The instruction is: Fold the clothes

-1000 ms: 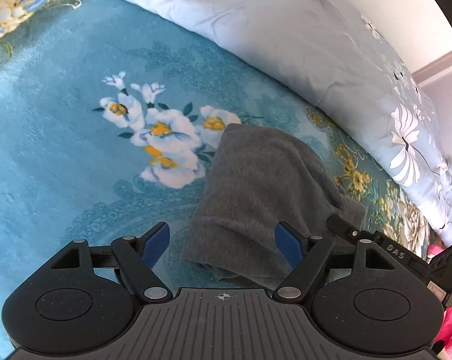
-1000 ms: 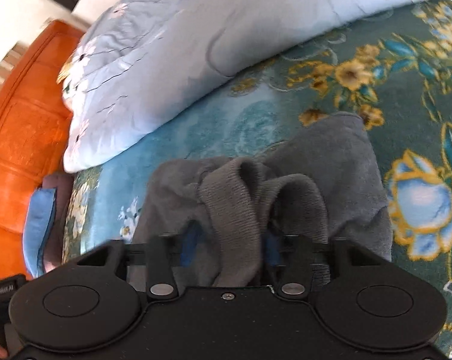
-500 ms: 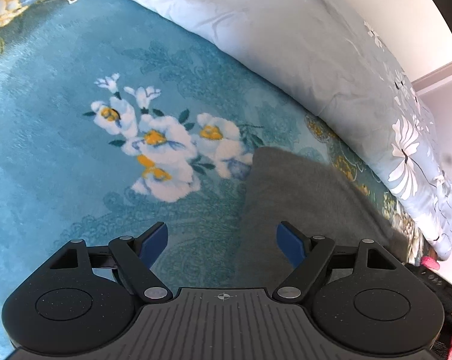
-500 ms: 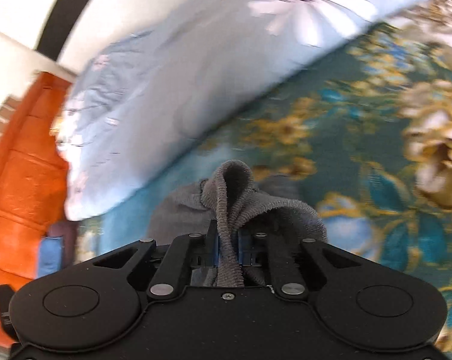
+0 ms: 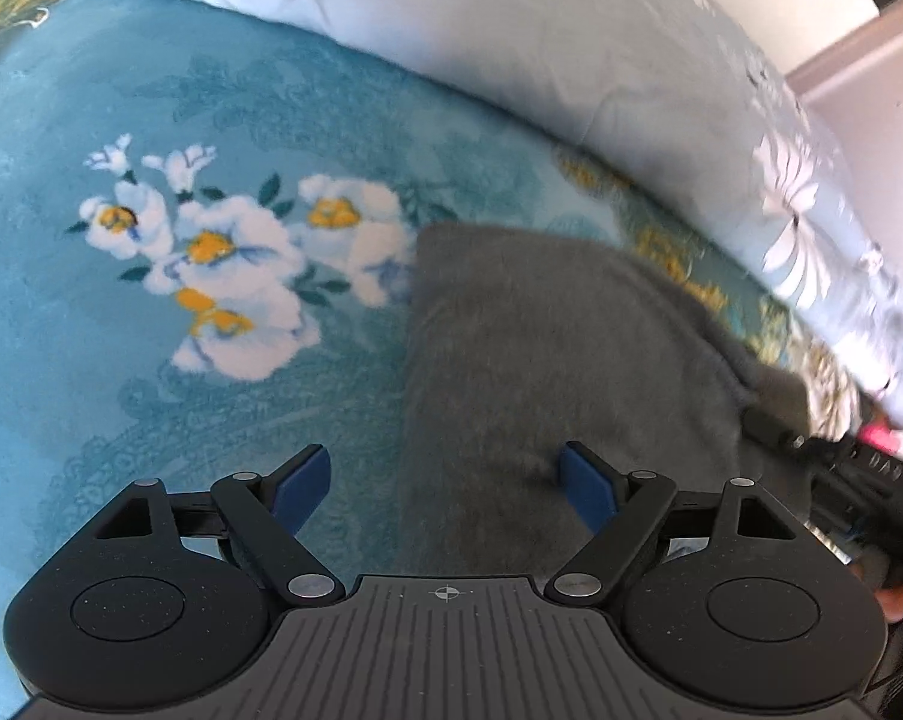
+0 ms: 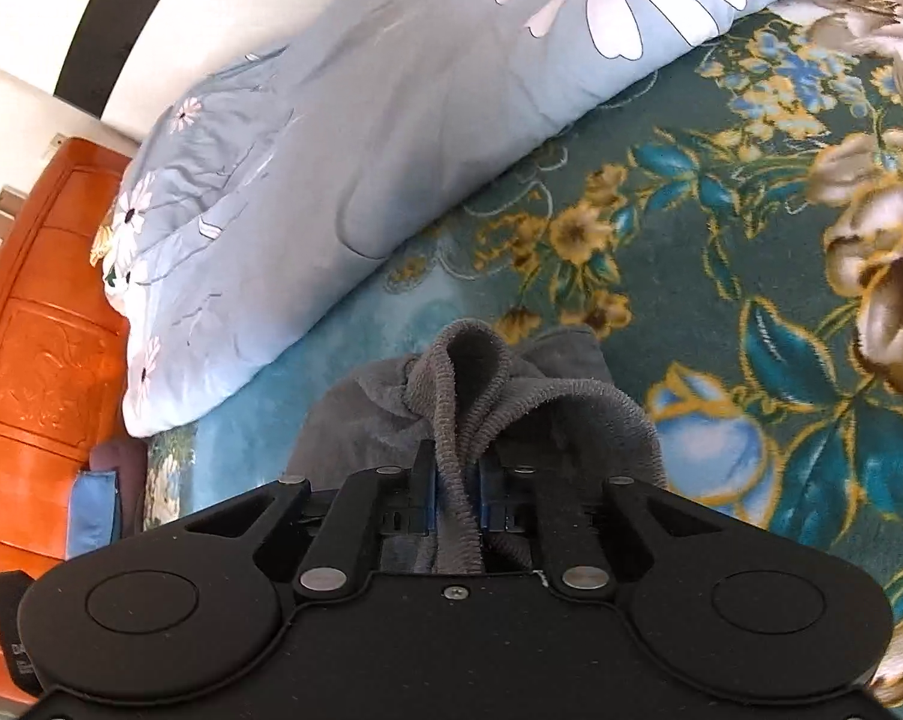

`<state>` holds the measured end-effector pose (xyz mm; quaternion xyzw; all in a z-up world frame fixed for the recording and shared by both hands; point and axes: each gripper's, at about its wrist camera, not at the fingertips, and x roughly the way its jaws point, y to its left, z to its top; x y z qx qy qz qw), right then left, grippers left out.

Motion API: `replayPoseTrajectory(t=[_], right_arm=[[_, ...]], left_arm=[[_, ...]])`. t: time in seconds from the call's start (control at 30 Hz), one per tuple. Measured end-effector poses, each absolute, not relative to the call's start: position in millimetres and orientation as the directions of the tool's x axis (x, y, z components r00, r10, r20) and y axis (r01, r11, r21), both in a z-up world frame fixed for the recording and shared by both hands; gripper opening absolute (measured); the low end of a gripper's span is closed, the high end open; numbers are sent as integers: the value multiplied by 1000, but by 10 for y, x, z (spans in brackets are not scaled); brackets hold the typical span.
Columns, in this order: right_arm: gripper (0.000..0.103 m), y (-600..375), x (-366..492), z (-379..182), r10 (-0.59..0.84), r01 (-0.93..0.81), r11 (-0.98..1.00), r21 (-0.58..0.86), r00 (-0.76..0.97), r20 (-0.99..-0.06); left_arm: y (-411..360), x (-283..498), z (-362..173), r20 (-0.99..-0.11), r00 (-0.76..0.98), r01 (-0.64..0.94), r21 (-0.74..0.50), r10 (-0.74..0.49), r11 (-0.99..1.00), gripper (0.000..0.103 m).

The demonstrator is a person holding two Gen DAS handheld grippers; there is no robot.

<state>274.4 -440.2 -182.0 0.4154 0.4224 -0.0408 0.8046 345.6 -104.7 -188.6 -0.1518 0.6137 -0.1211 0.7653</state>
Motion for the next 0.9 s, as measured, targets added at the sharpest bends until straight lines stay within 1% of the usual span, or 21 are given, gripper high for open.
replayPoseTrajectory(t=[0.07,0.13,0.23,0.33,0.47,0.53,0.57,0.6,0.67,0.7,0.77,0.8,0.83,0.9], right_arm=[[16,-4430,2735,-1882,285,430,661,615,614,-736],[18,-4422,2730,-1919,295,426,675,603,593,-749],[23,-4389,2714,-1921,295,412,698,587,581,-759],[23,-4378,2682,-1871,282,416,699,582,588,-758],[24,-4374,2611,-1683,253,388,737,553,599,-759],[31,-4395,2538,-1581,242,373,751,545,612,-753],[33,-4411,2494,-1540,231,374,753,541,620,-750],[37,-4427,2451,-1500,219,375,756,537,627,-747],[50,-4480,2350,-1457,195,391,750,533,640,-743],[61,-4506,2305,-1468,182,405,747,528,639,-747],[65,-4545,2263,-1552,173,439,737,514,613,-771],[72,-4559,2263,-1604,172,460,731,504,592,-788],[75,-4570,2261,-1659,175,475,723,502,577,-798],[77,-4590,2247,-1755,203,482,688,543,591,-781]], left_arm=[[-1045,3428,-1969,-912,204,-3,-364,-356,931,82],[-1033,3426,-2076,-925,178,-14,-343,-335,939,86],[-964,3455,-2191,-926,144,-64,-361,-350,930,88],[-907,3481,-2178,-916,139,-89,-391,-377,916,88],[-888,3504,-2017,-902,148,-41,-416,-406,909,87],[-871,3528,-1944,-894,158,-20,-428,-420,904,87],[-861,3541,-1913,-890,163,-12,-433,-425,901,87],[-846,3556,-1884,-887,172,-7,-436,-428,900,88],[-825,3588,-1839,-881,193,-3,-441,-432,897,89],[-824,3610,-1836,-878,200,-1,-444,-435,896,90],[-852,3647,-1856,-880,215,2,-434,-424,901,93],[-881,3667,-1870,-884,224,5,-420,-410,908,97],[-913,3687,-1889,-886,229,14,-412,-404,911,99],[-988,3728,-1936,-882,225,46,-416,-415,908,100]])
